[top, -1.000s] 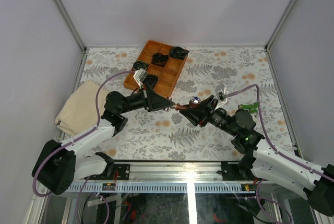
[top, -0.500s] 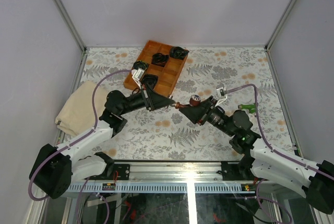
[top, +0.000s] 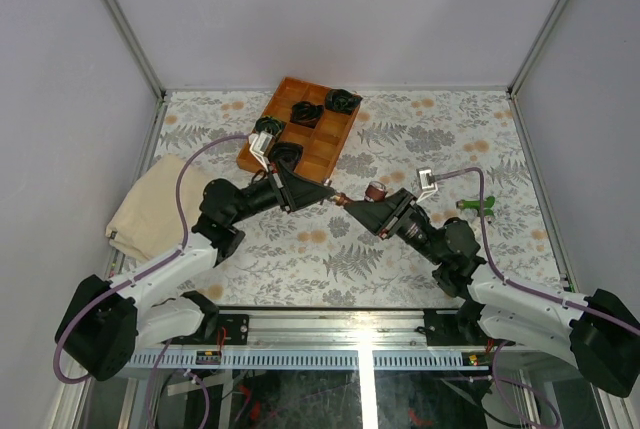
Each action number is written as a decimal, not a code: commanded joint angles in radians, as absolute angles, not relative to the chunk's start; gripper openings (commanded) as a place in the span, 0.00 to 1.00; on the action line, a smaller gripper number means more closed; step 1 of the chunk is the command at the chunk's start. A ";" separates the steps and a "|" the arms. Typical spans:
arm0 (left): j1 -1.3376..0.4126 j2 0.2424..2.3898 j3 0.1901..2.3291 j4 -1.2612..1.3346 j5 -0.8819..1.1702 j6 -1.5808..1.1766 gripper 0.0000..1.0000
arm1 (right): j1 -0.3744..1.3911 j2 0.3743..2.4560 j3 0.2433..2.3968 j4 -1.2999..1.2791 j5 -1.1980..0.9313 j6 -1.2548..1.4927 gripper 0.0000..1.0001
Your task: Install the water faucets
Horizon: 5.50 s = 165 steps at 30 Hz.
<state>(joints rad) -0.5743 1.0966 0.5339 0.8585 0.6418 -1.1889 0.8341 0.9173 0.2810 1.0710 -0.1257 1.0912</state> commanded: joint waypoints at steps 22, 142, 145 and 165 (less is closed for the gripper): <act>-0.636 1.057 0.515 1.169 0.909 -0.670 0.00 | 0.847 1.064 0.306 1.356 -0.208 1.558 0.00; -0.709 0.864 0.852 0.081 0.979 0.394 0.00 | 0.864 1.212 0.340 1.586 -0.288 2.069 0.00; -0.709 0.878 0.852 0.117 0.994 0.361 0.00 | 0.863 1.200 0.361 1.549 -0.314 2.035 0.00; -0.709 0.845 0.740 0.346 0.965 0.160 0.00 | 0.855 0.889 0.419 0.953 -0.249 1.573 0.67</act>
<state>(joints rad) -0.6987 0.8463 0.7753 0.2592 0.9802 0.2314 0.8455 0.9527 0.3424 1.0313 -0.2985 1.6707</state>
